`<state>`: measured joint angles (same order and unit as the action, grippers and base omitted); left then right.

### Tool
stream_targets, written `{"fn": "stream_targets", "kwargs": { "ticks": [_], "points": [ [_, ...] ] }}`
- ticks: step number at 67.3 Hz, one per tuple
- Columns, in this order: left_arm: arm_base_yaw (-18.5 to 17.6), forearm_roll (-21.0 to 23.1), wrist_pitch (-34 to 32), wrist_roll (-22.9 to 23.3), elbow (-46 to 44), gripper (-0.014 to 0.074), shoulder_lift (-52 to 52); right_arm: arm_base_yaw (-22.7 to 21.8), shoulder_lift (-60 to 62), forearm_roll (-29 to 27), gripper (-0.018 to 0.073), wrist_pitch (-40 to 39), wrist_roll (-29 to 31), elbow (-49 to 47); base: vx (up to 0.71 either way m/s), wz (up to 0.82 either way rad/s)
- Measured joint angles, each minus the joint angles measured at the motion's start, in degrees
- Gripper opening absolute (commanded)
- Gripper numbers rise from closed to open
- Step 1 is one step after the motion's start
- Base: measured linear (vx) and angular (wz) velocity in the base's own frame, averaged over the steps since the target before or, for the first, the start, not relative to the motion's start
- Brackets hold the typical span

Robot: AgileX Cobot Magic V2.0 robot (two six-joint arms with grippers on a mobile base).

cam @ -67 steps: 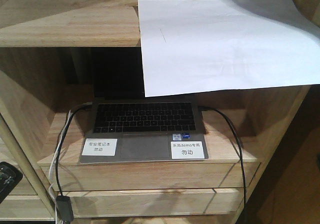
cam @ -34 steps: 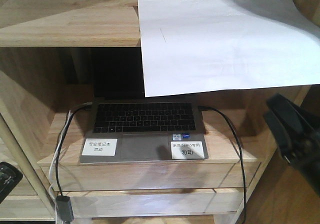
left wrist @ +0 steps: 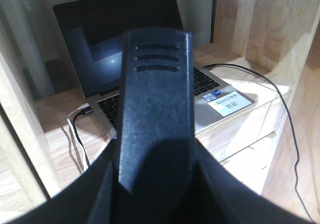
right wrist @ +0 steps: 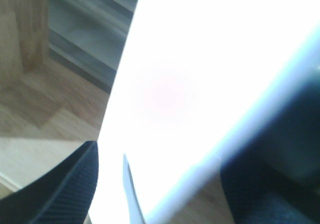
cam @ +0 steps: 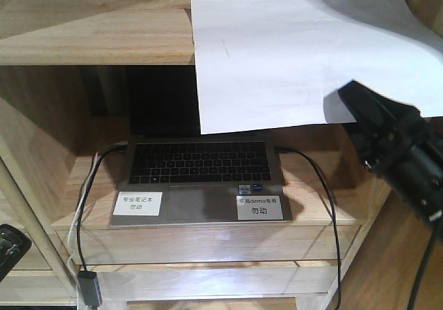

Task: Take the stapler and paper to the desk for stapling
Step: 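Grasp the white paper sheet edge with the right gripper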

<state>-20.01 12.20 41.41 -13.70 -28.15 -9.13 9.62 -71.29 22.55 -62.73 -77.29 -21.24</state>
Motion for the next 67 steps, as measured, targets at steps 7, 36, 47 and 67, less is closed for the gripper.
{"fn": "stream_targets", "kwargs": {
  "ticks": [7, 36, 47, 67],
  "points": [
    [0.0, 0.05, 0.0, 0.0, 0.0, -0.0007, 0.0, 0.89, -1.76, 0.0, 0.0435, -0.4, -0.67, -2.58, 0.0, 0.0],
    [0.0, 0.05, 0.07, 0.0, 0.0, -0.0007, 0.0, 1.3, -1.23, 0.16, -0.0011, -2.64, -1.96, -3.43, 0.0, 0.0],
    [0.0, 0.05, 0.07, 0.0, 0.0, -0.0007, 0.0, 1.3, 4.91, -0.03, -0.0009, -2.45, -1.96, 0.87, 0.0, 0.0],
    [0.0, 0.05, 0.07, 0.0, 0.0, -0.0007, 0.0, 1.3, 16.79, -0.38, -0.0009, 0.12, -1.96, 8.7, 0.0, 0.0]
  ]
}}
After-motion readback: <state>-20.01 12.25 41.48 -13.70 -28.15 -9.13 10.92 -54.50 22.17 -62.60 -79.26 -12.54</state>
